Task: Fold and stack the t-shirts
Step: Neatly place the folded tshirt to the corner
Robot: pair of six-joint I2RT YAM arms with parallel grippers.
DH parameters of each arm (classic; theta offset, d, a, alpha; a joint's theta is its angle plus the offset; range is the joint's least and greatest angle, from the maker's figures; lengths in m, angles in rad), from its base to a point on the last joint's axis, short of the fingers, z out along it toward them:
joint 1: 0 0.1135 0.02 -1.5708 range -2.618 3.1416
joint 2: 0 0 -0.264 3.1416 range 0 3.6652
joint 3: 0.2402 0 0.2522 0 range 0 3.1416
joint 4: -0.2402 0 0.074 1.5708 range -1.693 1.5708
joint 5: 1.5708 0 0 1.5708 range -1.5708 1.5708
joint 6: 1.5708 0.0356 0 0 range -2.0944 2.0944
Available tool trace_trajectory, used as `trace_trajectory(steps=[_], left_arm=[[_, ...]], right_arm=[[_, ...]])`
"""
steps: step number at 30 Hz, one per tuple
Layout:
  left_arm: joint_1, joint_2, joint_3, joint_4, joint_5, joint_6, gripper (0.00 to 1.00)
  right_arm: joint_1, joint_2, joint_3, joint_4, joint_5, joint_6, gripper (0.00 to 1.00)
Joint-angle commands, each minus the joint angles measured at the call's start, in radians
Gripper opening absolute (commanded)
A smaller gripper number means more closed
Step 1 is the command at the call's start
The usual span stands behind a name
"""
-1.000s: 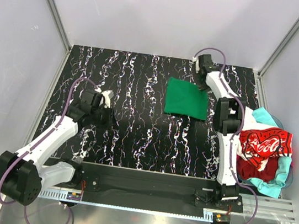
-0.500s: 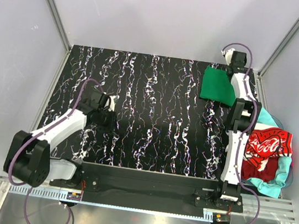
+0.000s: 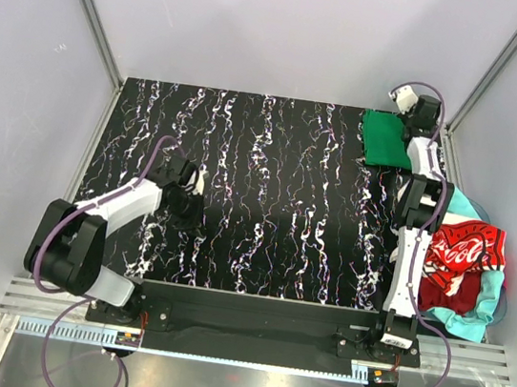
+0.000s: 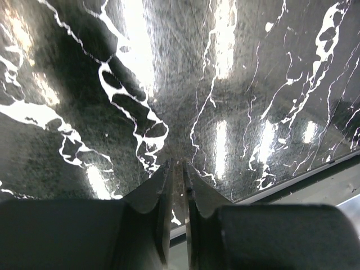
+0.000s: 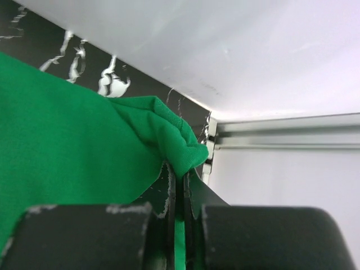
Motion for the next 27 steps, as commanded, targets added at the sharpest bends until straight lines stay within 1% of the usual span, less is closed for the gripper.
trace_trajectory(steps=[1, 3, 9, 10, 14, 15, 16, 18, 19, 21, 22, 23, 24, 25, 27], left_arm=[[0.004, 0.027, 0.051, 0.004, -0.008, 0.031, 0.15], [0.004, 0.041, 0.059, 0.009, -0.007, 0.027, 0.15], [0.004, 0.066, 0.091, 0.0, 0.002, 0.034, 0.15], [0.004, 0.064, 0.091, -0.009, 0.001, 0.036, 0.14], [0.004, 0.05, 0.077, -0.019, -0.005, 0.038, 0.14], [0.004, 0.049, 0.067, -0.013, -0.004, 0.033, 0.14], [0.004, 0.049, 0.063, -0.008, 0.004, 0.031, 0.14], [0.004, 0.043, 0.059, -0.006, 0.005, 0.028, 0.14], [0.004, 0.041, 0.06, -0.008, 0.004, 0.028, 0.14], [0.004, 0.03, 0.062, -0.014, 0.004, 0.027, 0.14], [0.004, 0.024, 0.06, -0.013, 0.008, 0.024, 0.14], [0.004, 0.02, 0.054, -0.013, 0.013, 0.021, 0.14], [0.004, 0.003, 0.05, -0.002, 0.018, 0.007, 0.14], [0.004, -0.006, 0.045, 0.007, 0.031, -0.002, 0.14], [0.004, -0.034, 0.03, 0.038, 0.051, -0.033, 0.14]], right_arm=[[-0.033, 0.013, 0.078, 0.103, -0.08, -0.021, 0.0], [-0.037, 0.007, 0.055, 0.118, -0.08, -0.041, 0.0], [-0.058, 0.007, 0.053, 0.118, -0.178, -0.026, 0.0], [-0.06, 0.011, 0.045, 0.169, -0.192, -0.032, 0.0], [-0.067, 0.021, 0.05, 0.189, -0.238, -0.023, 0.0], [-0.067, 0.021, 0.047, 0.209, -0.236, -0.018, 0.05], [-0.067, 0.019, 0.042, 0.22, -0.229, -0.015, 0.31], [-0.067, 0.016, 0.05, 0.211, -0.203, -0.001, 0.48], [-0.067, 0.005, 0.057, 0.206, -0.189, 0.003, 0.63], [-0.066, -0.018, 0.051, 0.198, -0.123, 0.023, 0.65], [-0.066, -0.051, 0.029, 0.197, -0.097, 0.029, 0.68], [-0.058, -0.076, 0.006, 0.197, -0.068, 0.034, 0.8], [-0.052, -0.103, -0.023, 0.197, -0.036, 0.036, 0.81], [-0.046, -0.175, -0.097, 0.194, 0.016, 0.04, 0.81], [-0.015, -0.257, -0.175, 0.186, 0.07, 0.092, 0.82]])
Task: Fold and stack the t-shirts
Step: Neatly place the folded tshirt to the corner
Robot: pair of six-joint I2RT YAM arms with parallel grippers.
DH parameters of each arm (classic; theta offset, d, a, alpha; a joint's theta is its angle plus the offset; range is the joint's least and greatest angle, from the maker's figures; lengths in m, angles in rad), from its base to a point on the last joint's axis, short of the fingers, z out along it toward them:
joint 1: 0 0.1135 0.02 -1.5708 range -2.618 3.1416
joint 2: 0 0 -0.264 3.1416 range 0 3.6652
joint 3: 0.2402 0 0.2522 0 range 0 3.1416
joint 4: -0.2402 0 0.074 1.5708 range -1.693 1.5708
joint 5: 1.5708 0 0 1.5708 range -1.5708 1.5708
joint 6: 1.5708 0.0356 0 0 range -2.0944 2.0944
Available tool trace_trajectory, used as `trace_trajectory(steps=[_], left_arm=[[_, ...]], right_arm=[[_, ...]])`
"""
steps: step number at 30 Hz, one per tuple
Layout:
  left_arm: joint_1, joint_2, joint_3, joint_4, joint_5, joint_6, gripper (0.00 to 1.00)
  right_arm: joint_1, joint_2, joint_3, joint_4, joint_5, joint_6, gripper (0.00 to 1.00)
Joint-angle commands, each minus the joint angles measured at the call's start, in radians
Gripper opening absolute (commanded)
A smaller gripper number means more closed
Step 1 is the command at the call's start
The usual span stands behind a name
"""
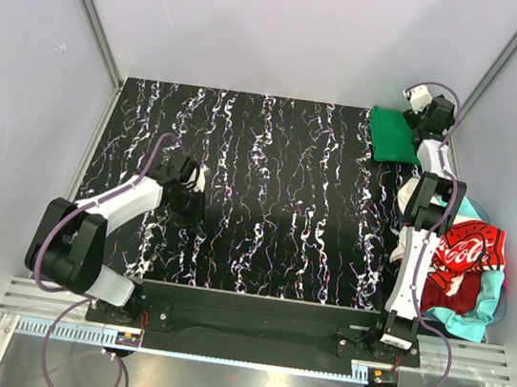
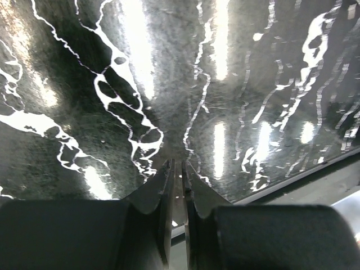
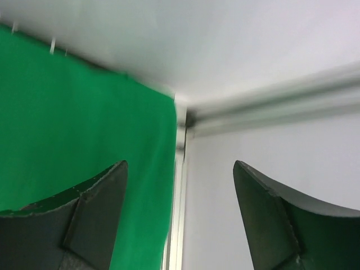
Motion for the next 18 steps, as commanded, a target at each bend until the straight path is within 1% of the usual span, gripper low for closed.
trace_trajectory(steps=[1, 2, 3, 4, 5, 6, 7, 8, 9, 10, 11, 12, 13, 14, 15, 16, 17, 18], left_arm=[[0.004, -0.079, -0.015, 0.06, 0.054, -0.047, 0.14], [0.004, -0.092, -0.017, 0.07, 0.067, -0.055, 0.14], [0.004, -0.105, -0.018, 0.088, 0.079, -0.07, 0.15], [0.002, -0.137, -0.018, 0.096, 0.088, -0.078, 0.15], [0.004, -0.152, -0.018, 0.102, 0.1, -0.082, 0.15], [0.004, -0.172, -0.022, 0.117, 0.116, -0.087, 0.15], [0.004, -0.206, -0.025, 0.12, 0.131, -0.087, 0.15], [0.004, -0.224, -0.028, 0.12, 0.136, -0.086, 0.15], [0.004, -0.243, -0.032, 0.108, 0.14, -0.089, 0.15], [0.002, -0.257, -0.035, 0.102, 0.148, -0.087, 0.15], [-0.005, -0.28, -0.035, 0.096, 0.153, -0.087, 0.15], [-0.013, -0.293, -0.035, 0.084, 0.154, -0.087, 0.15], [-0.027, -0.309, -0.034, 0.082, 0.153, -0.09, 0.15], [-0.031, -0.333, -0.035, 0.085, 0.154, -0.102, 0.15], [-0.034, -0.347, -0.037, 0.096, 0.162, -0.115, 0.15], [-0.034, -0.361, -0.04, 0.103, 0.177, -0.13, 0.15], [-0.034, -0.373, -0.051, 0.117, 0.189, -0.163, 0.16], [-0.034, -0.401, -0.061, 0.149, 0.206, -0.185, 0.16]], right_arm=[[0.053, -0.289, -0.148, 0.017, 0.18, 0.094, 0.83], [0.071, -0.333, -0.187, 0.002, 0.203, 0.163, 0.84], [0.109, -0.379, -0.225, -0.017, 0.216, 0.194, 0.86], [0.134, -0.467, -0.303, -0.055, 0.251, 0.234, 0.87], [0.154, -0.511, -0.335, -0.083, 0.259, 0.339, 0.88], [0.175, -0.554, -0.363, -0.165, 0.228, 0.396, 0.99], [0.23, -0.639, -0.42, -0.207, 0.199, 0.458, 1.0], [0.254, -0.682, -0.455, -0.244, 0.162, 0.571, 1.0], [0.28, -0.728, -0.495, -0.294, 0.092, 0.626, 1.0], [0.316, -0.82, -0.585, -0.316, 0.057, 0.676, 0.99], [0.338, -0.87, -0.639, -0.327, 0.03, 0.801, 1.0], [0.35, -0.917, -0.694, -0.345, -0.041, 0.864, 1.0], [0.373, -1.018, -0.81, -0.351, -0.063, 0.939, 1.0], [0.38, -1.07, -0.883, -0.345, -0.086, 1.092, 1.0], [0.384, -1.124, -1.025, -0.325, -0.159, 1.16, 1.0], [0.393, -1.234, -1.099, -0.322, -0.168, 1.232, 1.0], [0.401, -1.291, -1.177, -0.312, -0.189, 1.382, 1.0], [0.404, -1.398, -1.336, -0.267, -0.264, 1.452, 1.0]])
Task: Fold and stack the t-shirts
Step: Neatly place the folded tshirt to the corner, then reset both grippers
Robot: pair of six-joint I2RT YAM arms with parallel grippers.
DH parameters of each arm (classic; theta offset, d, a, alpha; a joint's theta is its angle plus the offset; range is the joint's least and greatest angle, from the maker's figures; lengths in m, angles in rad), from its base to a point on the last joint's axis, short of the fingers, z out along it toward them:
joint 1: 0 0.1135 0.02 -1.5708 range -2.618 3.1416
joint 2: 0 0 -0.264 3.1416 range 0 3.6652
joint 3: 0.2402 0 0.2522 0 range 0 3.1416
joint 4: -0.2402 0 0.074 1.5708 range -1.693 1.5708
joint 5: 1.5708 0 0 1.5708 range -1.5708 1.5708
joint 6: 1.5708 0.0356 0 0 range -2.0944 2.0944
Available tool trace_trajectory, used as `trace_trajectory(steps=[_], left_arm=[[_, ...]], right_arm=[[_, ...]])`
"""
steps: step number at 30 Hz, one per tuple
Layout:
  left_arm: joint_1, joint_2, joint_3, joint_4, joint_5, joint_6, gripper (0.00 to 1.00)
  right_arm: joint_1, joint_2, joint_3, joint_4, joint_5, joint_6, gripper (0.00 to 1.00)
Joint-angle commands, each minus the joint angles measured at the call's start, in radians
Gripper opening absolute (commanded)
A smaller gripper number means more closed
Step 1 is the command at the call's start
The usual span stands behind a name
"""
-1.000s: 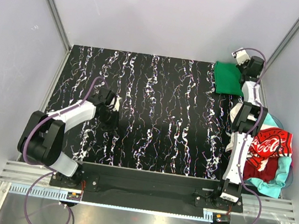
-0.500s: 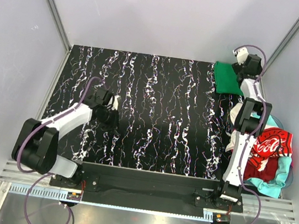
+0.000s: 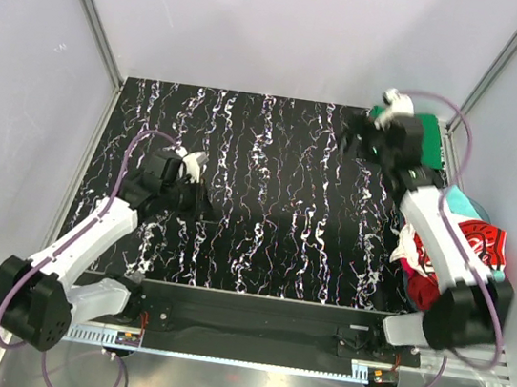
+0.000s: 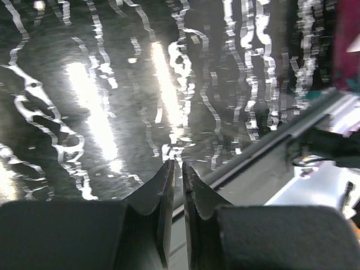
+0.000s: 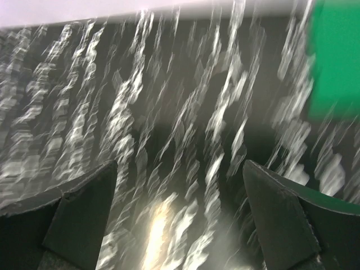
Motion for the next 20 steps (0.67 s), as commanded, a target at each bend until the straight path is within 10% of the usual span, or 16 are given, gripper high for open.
trace_trajectory(steps=[1, 11, 20], left_arm=[[-0.002, -0.073, -0.051, 0.091, 0.084, -0.09, 0.16], [0.0, -0.605, -0.382, 0.21, 0.067, -0.495, 0.26], [0.0, -1.244, -0.613, 0.312, 0.099, -0.875, 0.81]], right_arm=[[-0.025, -0.192, -0.335, -0.013, -0.177, 0.546, 1.0], [-0.007, -0.656, -0.749, -0.384, -0.286, 0.754, 1.0], [-0.007, -1.068, -0.966, -0.28, -0.612, 0.848, 1.0]])
